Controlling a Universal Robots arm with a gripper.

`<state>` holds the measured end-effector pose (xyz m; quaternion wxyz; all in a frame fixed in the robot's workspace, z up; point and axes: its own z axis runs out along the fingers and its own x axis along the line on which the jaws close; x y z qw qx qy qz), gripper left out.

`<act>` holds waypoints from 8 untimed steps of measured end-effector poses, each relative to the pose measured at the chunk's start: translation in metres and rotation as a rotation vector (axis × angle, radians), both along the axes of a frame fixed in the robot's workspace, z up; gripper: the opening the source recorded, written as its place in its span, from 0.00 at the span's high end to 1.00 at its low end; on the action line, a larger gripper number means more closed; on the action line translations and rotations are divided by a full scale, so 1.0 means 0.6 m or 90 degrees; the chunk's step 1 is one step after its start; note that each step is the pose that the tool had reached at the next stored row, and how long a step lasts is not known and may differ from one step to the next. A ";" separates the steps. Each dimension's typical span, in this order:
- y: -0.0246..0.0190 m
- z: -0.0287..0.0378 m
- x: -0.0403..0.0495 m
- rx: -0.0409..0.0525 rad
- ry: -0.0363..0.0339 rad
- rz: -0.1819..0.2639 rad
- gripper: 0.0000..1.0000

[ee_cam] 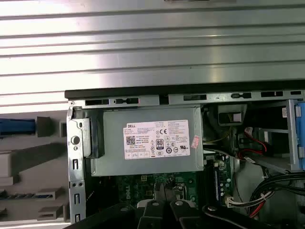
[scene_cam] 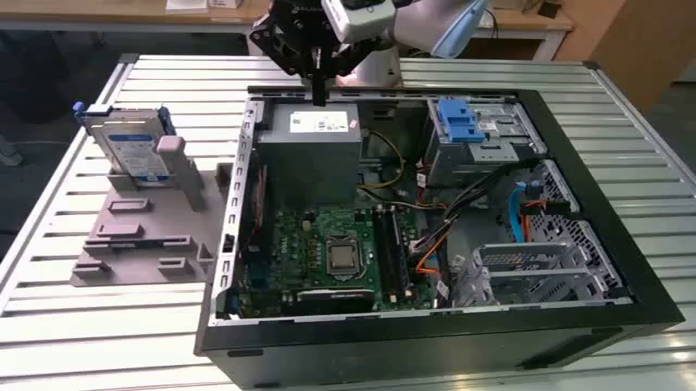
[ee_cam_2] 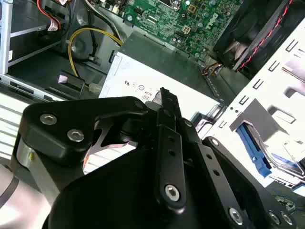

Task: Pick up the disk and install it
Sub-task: 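Reach for the disk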

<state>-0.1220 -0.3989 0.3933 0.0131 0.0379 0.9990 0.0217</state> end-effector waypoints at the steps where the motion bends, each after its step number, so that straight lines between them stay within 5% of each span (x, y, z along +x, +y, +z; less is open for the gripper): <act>1: 0.0000 0.000 0.000 0.0000 0.0000 0.000 0.89; 8: 0.0001 0.000 -0.001 0.0000 0.0000 0.000 0.89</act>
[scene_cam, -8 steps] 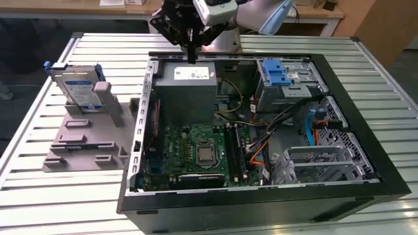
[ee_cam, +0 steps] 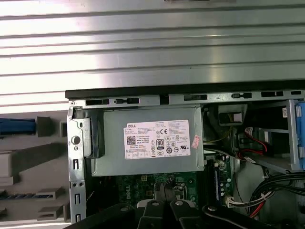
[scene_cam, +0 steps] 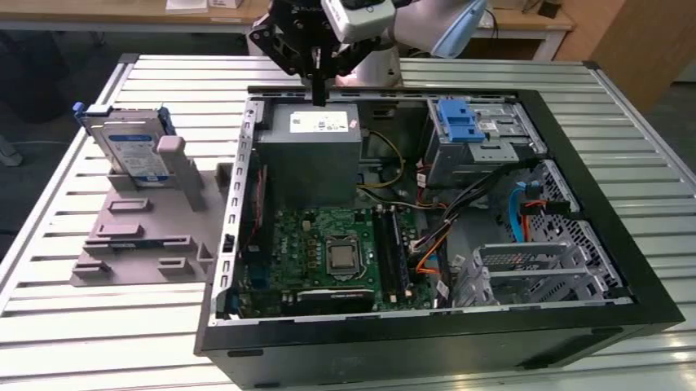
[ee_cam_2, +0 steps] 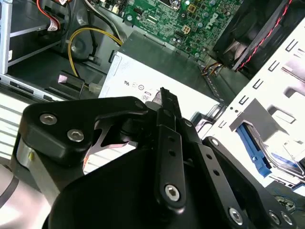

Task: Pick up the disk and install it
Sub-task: 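Reach for the disk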

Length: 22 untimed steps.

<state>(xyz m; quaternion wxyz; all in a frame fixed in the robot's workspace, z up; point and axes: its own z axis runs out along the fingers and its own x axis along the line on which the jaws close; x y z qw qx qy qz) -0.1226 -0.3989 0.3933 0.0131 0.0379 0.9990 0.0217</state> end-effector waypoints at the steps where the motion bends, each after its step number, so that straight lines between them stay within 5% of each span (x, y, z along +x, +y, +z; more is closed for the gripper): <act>1: 0.0000 0.000 -0.001 0.0001 0.0000 0.000 0.89; 6: 0.0037 0.000 -0.009 0.0000 0.0000 0.000 0.89; 22: 0.0350 -0.001 -0.034 0.0000 0.0000 0.001 0.89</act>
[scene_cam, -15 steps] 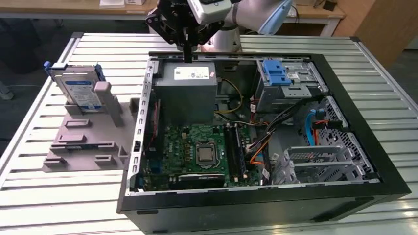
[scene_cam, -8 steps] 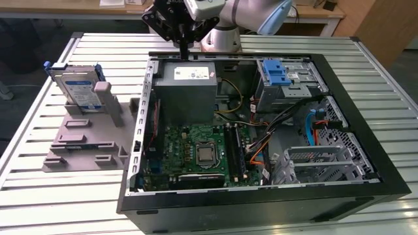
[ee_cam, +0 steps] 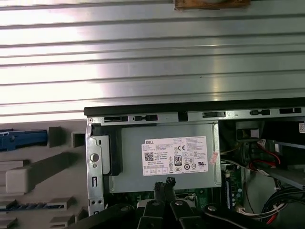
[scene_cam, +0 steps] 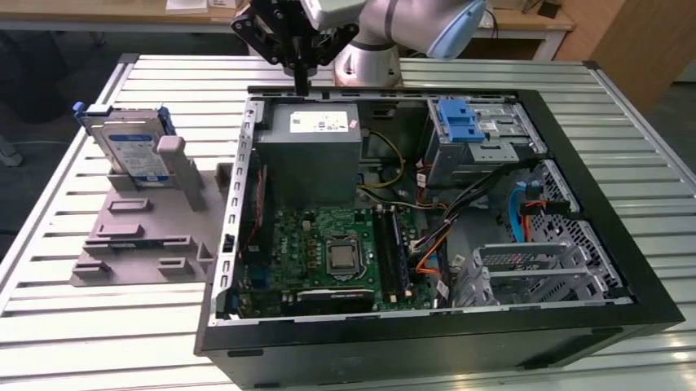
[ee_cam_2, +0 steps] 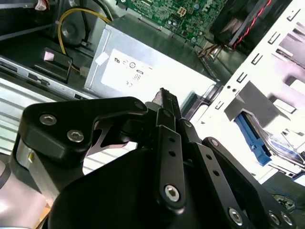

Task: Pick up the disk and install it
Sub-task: 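Reach for the disk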

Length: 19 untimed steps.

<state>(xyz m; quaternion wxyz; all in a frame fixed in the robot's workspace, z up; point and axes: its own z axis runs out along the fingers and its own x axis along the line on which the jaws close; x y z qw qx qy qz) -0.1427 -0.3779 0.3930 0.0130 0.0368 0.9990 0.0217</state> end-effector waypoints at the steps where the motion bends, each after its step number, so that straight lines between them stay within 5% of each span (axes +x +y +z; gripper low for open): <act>1: 0.0013 0.000 -0.002 0.0000 -0.0001 0.000 0.89; 19: 0.0096 -0.001 -0.037 0.0000 -0.0001 0.000 0.89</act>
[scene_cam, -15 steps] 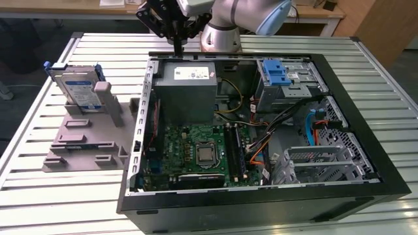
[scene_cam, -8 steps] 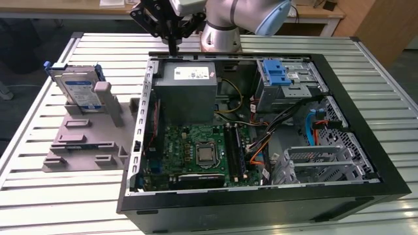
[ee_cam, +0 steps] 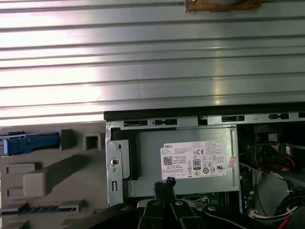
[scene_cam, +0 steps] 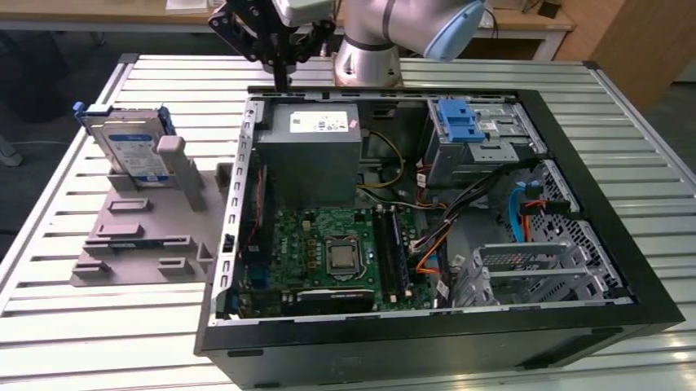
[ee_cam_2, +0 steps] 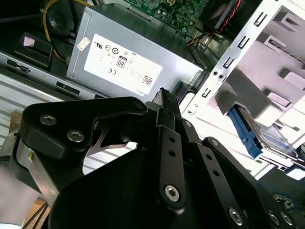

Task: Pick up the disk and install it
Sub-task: 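Reach for the disk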

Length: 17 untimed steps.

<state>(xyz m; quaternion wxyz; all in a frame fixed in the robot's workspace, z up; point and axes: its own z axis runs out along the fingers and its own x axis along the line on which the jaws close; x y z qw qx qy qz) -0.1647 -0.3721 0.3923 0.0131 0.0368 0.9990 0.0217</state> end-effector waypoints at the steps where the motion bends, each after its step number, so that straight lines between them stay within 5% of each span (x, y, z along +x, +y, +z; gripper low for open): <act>1: 0.0002 0.000 -0.002 0.0000 0.0001 0.000 0.89; 17: 0.0023 0.000 -0.015 0.0000 0.0000 0.000 0.89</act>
